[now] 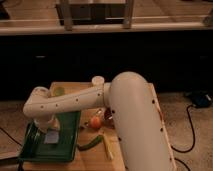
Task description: Wipe tray with sponge
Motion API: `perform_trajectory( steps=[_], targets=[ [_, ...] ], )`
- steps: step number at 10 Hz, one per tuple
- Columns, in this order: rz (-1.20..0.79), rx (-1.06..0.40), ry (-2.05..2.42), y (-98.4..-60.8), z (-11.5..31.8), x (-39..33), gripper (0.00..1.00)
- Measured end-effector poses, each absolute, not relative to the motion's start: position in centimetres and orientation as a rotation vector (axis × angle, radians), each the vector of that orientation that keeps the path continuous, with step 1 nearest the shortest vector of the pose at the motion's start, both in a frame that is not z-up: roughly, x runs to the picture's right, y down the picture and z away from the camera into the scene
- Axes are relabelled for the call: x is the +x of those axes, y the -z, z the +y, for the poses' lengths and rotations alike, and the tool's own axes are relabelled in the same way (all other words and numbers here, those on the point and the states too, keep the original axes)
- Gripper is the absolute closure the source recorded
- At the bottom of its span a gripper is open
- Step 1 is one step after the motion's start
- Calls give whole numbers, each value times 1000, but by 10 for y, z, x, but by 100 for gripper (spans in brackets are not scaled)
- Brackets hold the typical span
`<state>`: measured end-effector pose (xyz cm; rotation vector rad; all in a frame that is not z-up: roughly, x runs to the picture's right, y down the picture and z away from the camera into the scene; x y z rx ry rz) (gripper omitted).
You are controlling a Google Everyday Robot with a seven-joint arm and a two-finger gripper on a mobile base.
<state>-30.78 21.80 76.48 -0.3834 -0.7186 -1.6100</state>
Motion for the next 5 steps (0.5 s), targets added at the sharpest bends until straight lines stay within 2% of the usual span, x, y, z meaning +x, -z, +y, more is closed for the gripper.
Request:
perform_trajectory(
  steps=[5],
  targets=[
    [-722, -380, 1608, -765, 218, -309, 100]
  ],
)
